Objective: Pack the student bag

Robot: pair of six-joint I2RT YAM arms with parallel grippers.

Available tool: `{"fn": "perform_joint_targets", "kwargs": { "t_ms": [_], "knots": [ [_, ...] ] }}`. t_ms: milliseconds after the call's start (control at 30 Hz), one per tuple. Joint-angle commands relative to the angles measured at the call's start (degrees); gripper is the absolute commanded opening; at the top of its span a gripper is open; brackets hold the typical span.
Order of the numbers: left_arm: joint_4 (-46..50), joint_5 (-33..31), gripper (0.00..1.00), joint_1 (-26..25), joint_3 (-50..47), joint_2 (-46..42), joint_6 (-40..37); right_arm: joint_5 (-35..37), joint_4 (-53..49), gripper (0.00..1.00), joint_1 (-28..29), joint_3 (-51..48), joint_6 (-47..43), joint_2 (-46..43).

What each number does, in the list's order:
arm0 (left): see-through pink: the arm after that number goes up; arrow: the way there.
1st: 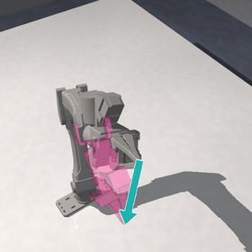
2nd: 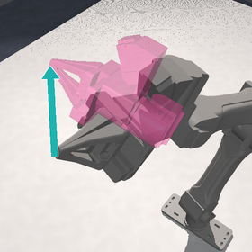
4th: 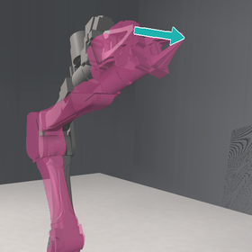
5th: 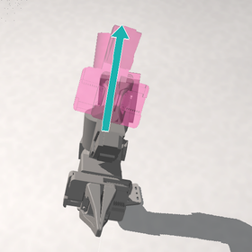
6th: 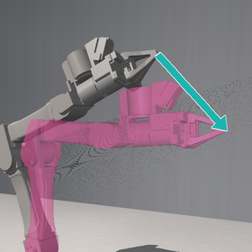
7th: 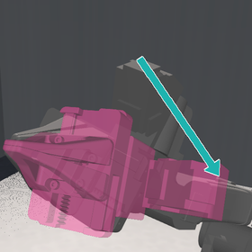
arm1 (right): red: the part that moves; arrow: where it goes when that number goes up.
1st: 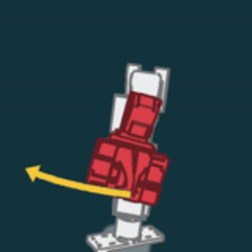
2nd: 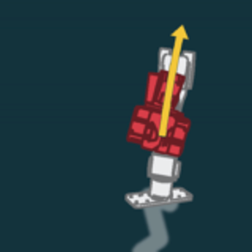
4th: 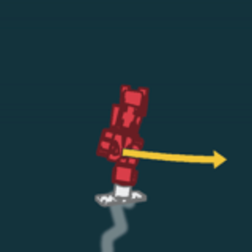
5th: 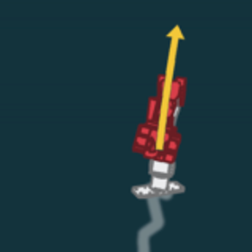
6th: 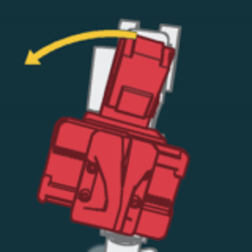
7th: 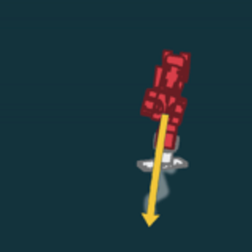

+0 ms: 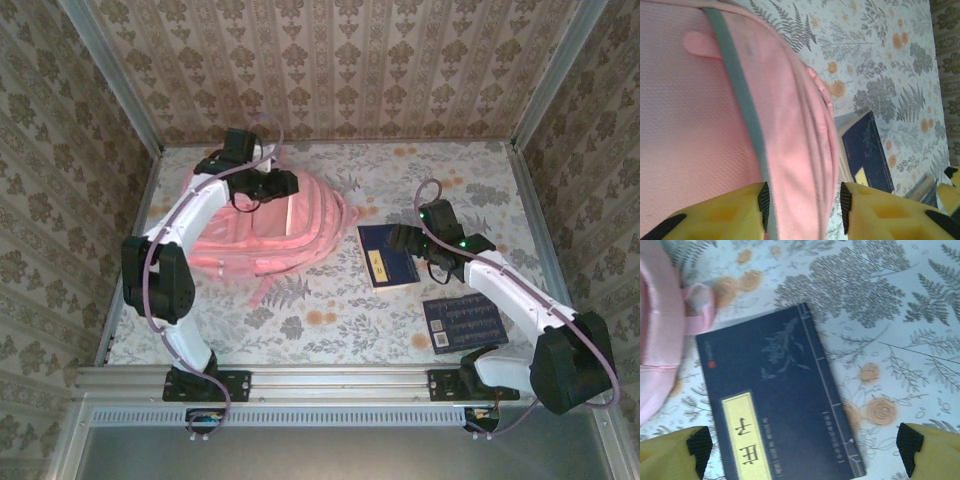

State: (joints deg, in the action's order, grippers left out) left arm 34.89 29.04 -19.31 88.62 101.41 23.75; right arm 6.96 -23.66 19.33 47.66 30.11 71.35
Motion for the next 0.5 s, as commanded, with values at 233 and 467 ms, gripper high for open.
{"fn": "perform_joint_targets", "kwargs": {
  "t_ms": [233,467],
  "knots": [
    [-11.22,1.95,0.53,-13.29,-8.74,-5.80,13.08,-5.61,2.74,1.00,-5.13,0.70,3.00,10.72],
    [-24.42,-1.20,0.59,-22.45,-12.89,2.71,28.23,-17.70,12.03,0.99,-9.46,-1.20,8.41,14.76]
  ]
}}
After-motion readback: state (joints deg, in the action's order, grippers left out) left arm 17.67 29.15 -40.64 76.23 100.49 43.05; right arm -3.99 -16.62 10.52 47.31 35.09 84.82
